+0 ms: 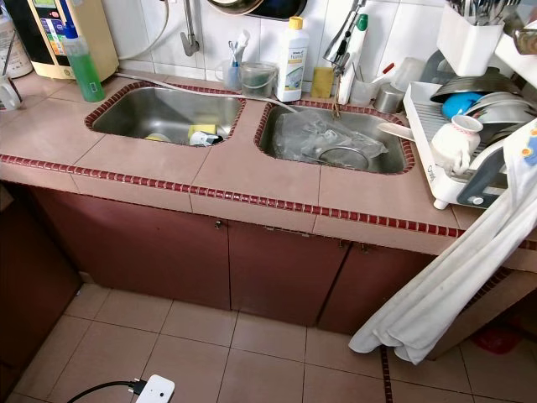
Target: Kitchen organization
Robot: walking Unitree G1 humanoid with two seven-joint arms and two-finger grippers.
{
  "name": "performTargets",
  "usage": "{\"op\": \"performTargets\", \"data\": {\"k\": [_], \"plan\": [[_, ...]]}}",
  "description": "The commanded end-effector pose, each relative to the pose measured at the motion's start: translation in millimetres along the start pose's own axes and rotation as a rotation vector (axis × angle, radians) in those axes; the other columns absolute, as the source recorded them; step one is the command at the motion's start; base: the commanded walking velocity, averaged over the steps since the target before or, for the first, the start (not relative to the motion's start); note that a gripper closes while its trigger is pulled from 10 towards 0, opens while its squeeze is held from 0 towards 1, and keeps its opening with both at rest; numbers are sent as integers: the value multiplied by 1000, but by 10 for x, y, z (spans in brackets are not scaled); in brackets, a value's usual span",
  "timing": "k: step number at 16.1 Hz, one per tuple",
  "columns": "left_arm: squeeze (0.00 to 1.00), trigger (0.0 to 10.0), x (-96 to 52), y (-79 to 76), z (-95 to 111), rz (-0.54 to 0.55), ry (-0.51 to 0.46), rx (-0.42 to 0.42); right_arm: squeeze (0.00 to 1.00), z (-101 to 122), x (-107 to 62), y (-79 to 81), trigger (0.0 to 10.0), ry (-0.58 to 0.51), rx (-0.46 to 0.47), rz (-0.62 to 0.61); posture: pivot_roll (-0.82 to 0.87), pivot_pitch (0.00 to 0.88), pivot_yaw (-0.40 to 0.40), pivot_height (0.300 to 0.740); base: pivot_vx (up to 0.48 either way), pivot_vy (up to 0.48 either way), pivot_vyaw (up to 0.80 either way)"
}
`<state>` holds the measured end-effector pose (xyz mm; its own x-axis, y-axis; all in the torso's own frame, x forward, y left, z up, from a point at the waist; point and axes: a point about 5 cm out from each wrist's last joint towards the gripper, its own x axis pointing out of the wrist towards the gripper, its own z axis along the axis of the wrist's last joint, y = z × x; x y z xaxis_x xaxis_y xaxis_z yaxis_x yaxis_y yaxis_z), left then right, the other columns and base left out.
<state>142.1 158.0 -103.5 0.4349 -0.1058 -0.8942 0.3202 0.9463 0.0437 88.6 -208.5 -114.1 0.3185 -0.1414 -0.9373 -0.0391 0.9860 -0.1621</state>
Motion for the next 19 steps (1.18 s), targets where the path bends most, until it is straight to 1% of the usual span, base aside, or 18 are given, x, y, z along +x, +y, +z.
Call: {"op": "performTargets", "data": {"k": [1,8,10,15,18,19], "plan": [[0,10000,-2,-21,-36,-12,17,-10,0,-6,0,-4,10000,4,13,1,-60,0,-38,740,0,0,0],[0,10000,1,-30,-21,-16,13,-15,0,-11,-1,0,10000,7,27,0,-62,0,-37,740,0,462,0],[0,10000,2,-33,-12,-20,9,2,0,-11,-1,0,10000,7,27,-1,-63,0,-36,740,0,0,0],[0,10000,5,-49,1,-30,4,13,0,-15,-1,-1,10000,9,22,-1,-63,0,-37,740,0,0,0],[0,10000,6,-64,3,-39,4,33,0,-19,-1,0,10000,11,17,-1,-63,0,-39,740,0,0,0],[0,10000,7,-70,9,-46,2,55,0,-20,-1,0,10000,11,16,-1,-63,0,-40,740,0,0,0]]}}
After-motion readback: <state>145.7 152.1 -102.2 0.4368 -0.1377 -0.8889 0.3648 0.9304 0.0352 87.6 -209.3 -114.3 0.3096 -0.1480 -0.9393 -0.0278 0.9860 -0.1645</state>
